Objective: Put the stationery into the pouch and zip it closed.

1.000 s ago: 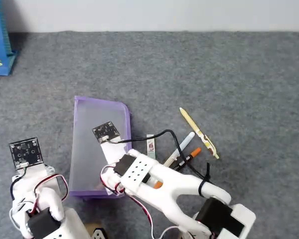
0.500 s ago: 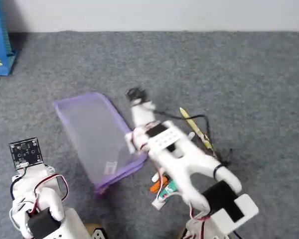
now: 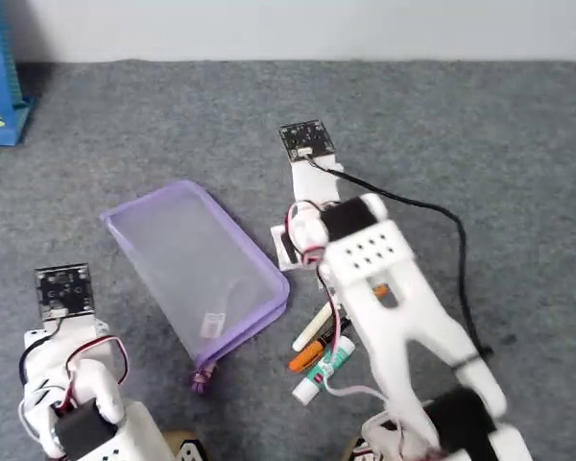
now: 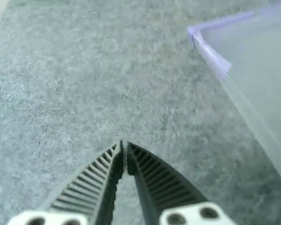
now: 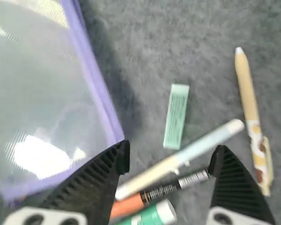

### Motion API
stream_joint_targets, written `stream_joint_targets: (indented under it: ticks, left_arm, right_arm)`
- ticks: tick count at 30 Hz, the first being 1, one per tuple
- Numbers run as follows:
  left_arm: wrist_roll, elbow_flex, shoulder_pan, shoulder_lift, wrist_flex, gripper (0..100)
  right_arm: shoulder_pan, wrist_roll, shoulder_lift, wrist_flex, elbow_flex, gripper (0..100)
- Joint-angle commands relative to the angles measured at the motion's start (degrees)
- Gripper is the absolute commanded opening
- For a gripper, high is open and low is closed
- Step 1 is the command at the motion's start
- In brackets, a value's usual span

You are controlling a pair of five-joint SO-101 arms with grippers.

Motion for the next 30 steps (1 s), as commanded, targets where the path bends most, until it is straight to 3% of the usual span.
stream_joint_targets:
  ticks: [1,5,13,20,30]
  left_arm:
    - [-4.5,0.7,3.0,-0.5,-0.1,2]
    - [-6.3,0.9,10.5,-0.4,5.8,1]
    - [-6.2,0.9,19.7,-0.4,5.5,1]
    - [-6.2,1.6,29.1,-0.4,5.3,1]
    - [-3.8,2.2,30.8,-0.3,4.8,1]
  right_arm:
    - [0.6,2.8,-8.2,6.4,-3.3,29.1]
    - [2.1,2.8,-11.3,13.1,-3.3,29.1]
    - [12.2,3.2,-11.6,17.2,-3.3,29.1]
    - [13.7,3.2,-12.0,17.6,-3.3,29.1]
    - [13.5,2.9,-11.6,18.1,-3.3,29.1]
